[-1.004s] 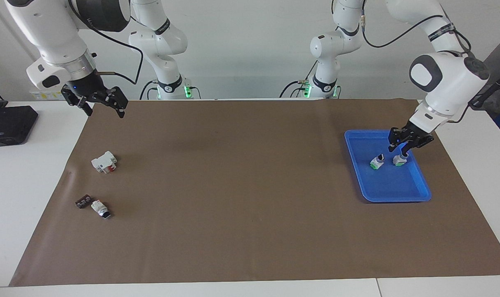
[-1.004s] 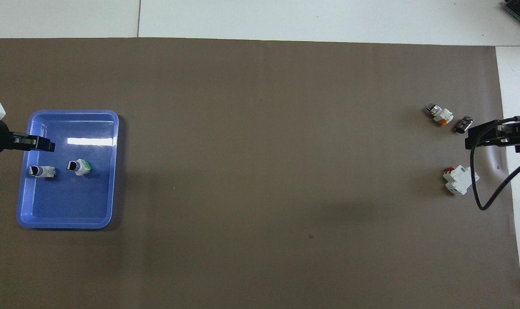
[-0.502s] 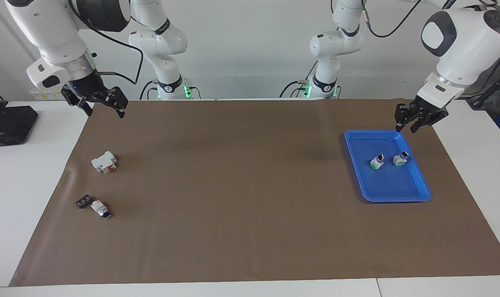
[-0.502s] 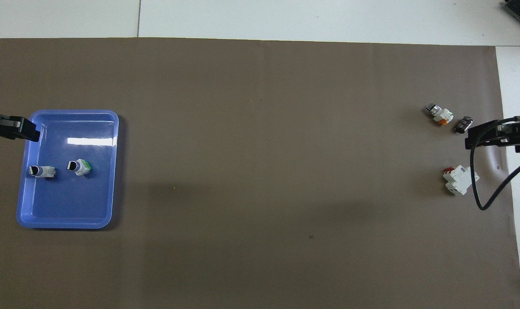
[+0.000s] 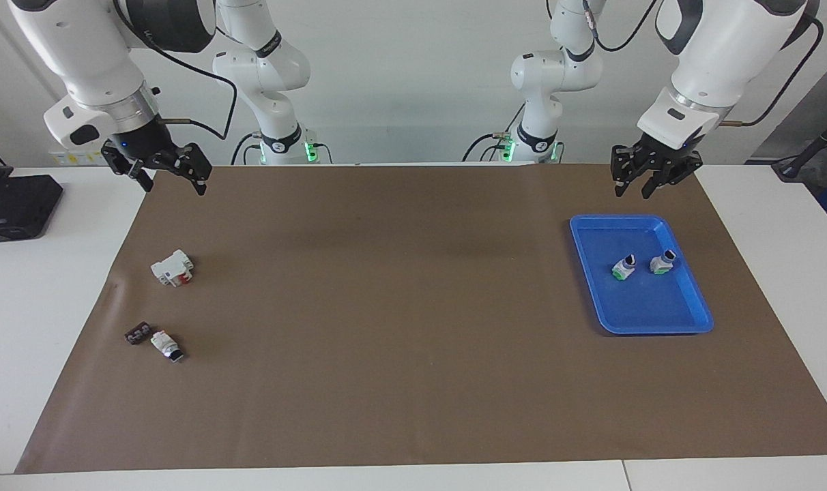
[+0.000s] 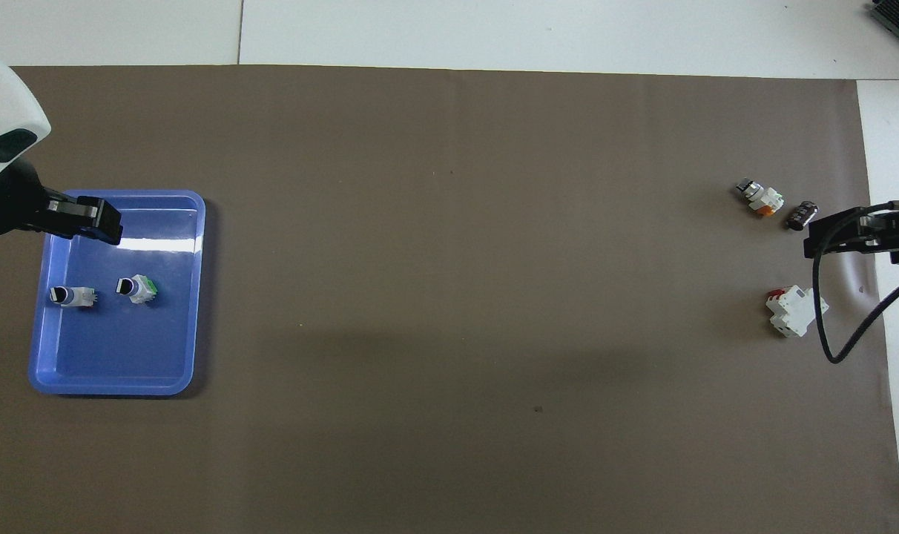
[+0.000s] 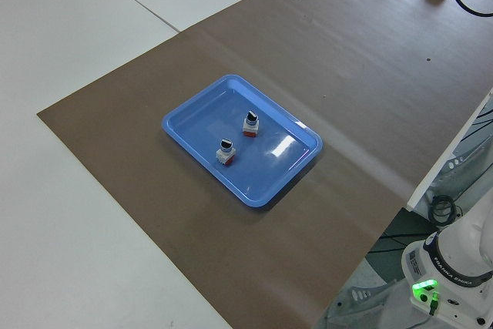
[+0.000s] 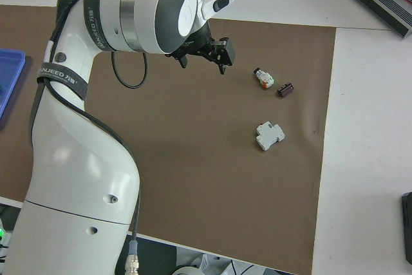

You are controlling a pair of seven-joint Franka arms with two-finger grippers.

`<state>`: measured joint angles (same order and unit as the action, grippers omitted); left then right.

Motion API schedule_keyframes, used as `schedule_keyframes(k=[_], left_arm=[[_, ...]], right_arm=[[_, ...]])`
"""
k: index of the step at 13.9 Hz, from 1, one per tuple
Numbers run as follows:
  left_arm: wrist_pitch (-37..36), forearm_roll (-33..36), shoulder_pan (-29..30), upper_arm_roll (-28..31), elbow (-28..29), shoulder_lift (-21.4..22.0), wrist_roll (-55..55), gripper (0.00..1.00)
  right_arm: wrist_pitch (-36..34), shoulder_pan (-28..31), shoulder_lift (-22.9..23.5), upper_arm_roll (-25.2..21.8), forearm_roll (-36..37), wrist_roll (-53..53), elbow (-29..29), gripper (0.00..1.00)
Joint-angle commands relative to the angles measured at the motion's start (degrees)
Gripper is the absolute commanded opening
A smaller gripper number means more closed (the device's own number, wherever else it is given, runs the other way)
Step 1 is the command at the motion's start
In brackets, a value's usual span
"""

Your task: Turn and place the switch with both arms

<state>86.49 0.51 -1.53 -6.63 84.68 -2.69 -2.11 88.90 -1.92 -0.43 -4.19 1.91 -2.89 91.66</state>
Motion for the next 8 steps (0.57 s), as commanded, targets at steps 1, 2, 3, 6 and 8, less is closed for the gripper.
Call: schedule_keyframes(k=[1,2,3,6,8], left_arm=[[-0.97,0.54,0.21,1.18,-0.04,1.54,0.62,1.0],[-0.71,0.37,0.3,1.27,-0.04,1.63,0.88,1.0],[-0.18,0.11,0.73,1.35,-0.04,1.55,1.14,1.0],[1.22,0.19,2.32,1.36,-0.04,1.55,0.88,1.0],[1.23,0.19,3.63,1.27,-0.13,1.63,0.71,1.0]], right_arm=[[-0.66,0.16,-0.62,0.32,0.2,-0.18,0.36,1.0],[-0.66,0.16,-0.62,0.32,0.2,-0.18,0.36,1.0],[-0.66,0.16,-0.62,0.32,0.2,-0.18,0.36,1.0],[-0.66,0.25,-0.62,0.32,0.2,-0.27,0.36,1.0],[-0.66,0.16,-0.62,0.32,0.2,-0.18,0.36,1.0]])
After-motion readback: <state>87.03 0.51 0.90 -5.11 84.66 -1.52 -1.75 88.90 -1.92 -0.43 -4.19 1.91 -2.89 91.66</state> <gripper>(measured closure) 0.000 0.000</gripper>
